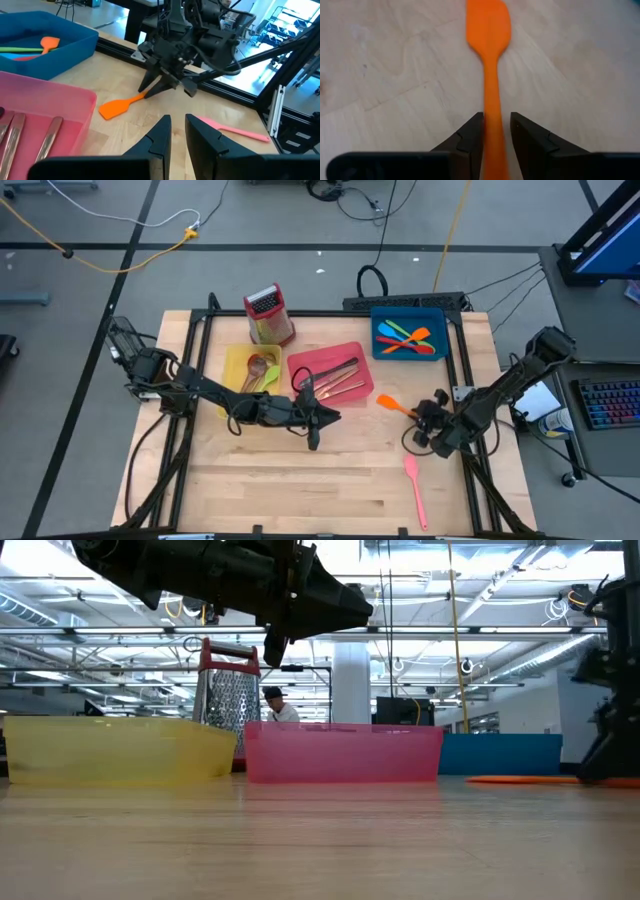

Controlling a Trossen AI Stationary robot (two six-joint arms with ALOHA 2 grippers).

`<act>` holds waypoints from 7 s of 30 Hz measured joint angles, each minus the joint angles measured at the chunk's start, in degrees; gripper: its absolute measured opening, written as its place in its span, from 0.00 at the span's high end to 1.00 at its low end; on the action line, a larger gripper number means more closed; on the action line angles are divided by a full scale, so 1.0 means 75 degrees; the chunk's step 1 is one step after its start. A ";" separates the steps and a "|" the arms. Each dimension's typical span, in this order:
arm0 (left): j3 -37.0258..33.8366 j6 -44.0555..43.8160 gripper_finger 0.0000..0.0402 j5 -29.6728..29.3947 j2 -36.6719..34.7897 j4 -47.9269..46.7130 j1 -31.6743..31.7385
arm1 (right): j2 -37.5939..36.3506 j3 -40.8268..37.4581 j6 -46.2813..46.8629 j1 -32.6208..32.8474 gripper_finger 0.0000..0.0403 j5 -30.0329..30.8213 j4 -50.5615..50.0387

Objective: Pick & Place Kitchen Items
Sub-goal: Put the orange spatula into the blue bin

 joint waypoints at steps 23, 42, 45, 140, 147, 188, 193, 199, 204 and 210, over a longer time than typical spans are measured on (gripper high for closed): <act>0.0001 0.0195 0.86 0.0003 0.0000 -0.0070 0.0000 | 0.0521 -0.0862 -0.2225 -0.0074 0.92 -0.0168 0.3628; 0.0000 0.0070 0.86 0.0006 0.0000 -0.0063 0.0000 | 0.4549 -0.0825 -0.3994 -0.0095 0.79 0.0483 0.8702; 0.0000 0.0067 0.86 0.0009 0.0000 -0.0061 0.0000 | 0.4740 -0.0825 -0.3636 -0.0104 0.78 0.0511 0.8646; 0.4593 0.4817 0.97 -0.0723 0.3882 -0.3984 -0.0157 | 0.4895 -0.0650 -0.6480 -0.0299 0.68 0.0879 1.2298; 0.4593 0.4650 0.96 -0.0707 0.3882 -0.3932 -0.0157 | 0.4892 -0.0650 -0.6527 -0.0302 0.75 0.0861 1.2223; 0.4602 0.3719 0.54 -0.3245 0.1994 -0.6435 -0.0368 | 0.3016 -0.0653 -0.9201 -0.1393 0.97 0.0941 1.1972; 0.4602 0.3273 0.54 -0.3722 0.1178 -0.7673 -0.0386 | 0.1772 -0.0645 -1.0732 -0.2116 0.97 0.0927 1.1240; 0.4602 0.2601 0.54 -0.3742 0.0345 -0.8230 -0.0292 | 0.0127 -0.0377 -1.2247 -0.3358 0.97 0.0910 0.9189; 0.4602 0.2330 0.54 -0.3625 0.0009 -0.8295 -0.0191 | -0.0982 0.0205 -1.2847 -0.4757 0.97 0.0617 0.6575; 0.4602 0.2468 0.54 -0.2692 0.0003 -0.8309 -0.0096 | -0.1567 0.0617 -1.2728 -0.7017 0.97 -0.0886 0.5284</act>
